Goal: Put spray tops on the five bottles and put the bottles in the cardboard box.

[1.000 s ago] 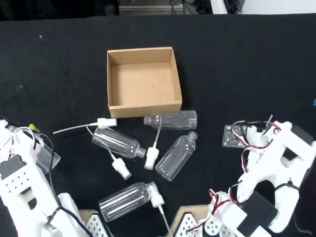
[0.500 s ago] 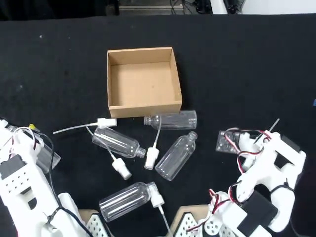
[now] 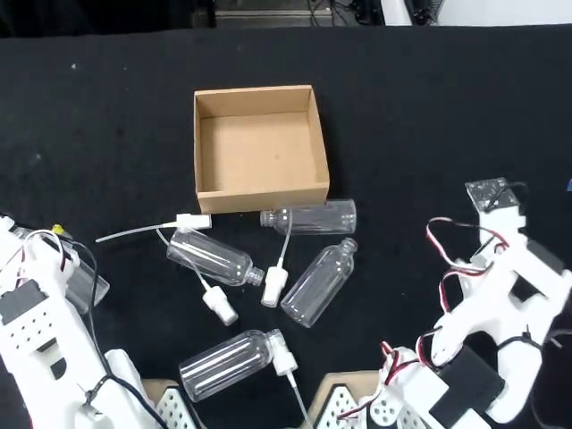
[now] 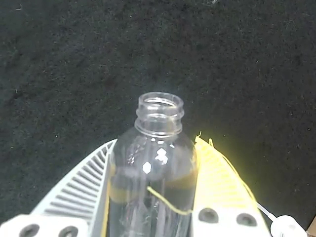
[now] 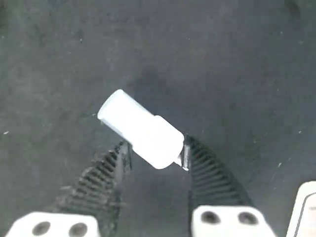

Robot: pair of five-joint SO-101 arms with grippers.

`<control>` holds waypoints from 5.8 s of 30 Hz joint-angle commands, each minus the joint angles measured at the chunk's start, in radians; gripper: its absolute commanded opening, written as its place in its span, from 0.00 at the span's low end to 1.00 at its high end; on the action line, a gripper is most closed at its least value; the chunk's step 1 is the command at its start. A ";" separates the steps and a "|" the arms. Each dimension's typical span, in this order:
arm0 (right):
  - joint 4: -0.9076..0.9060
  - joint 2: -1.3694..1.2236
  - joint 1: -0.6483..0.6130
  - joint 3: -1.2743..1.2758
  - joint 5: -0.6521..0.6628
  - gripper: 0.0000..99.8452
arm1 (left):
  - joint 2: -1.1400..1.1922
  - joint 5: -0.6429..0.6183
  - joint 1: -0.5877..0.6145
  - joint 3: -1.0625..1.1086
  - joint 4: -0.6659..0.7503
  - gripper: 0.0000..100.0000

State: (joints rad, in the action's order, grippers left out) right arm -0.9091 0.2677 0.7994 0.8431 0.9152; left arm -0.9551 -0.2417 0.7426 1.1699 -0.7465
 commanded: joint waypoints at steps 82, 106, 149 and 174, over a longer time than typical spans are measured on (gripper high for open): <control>0.080 0.478 -1.158 -0.634 -1.007 0.02 | -0.028 -0.005 -0.641 0.045 0.503 0.05; 0.284 0.466 -1.192 -0.634 -1.060 0.02 | -0.028 -0.011 -0.708 0.519 1.539 0.05; 0.744 0.568 -1.436 -0.246 -1.051 0.02 | -0.028 -0.003 -0.918 0.519 1.405 0.05; 0.812 0.453 -1.372 -0.245 -1.049 0.02 | -0.028 0.250 -0.924 0.519 1.462 0.05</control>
State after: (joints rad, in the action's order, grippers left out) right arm -0.1542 0.7787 -0.6015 0.6053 -0.1389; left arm -0.9628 0.0008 -0.1872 1.6655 0.6882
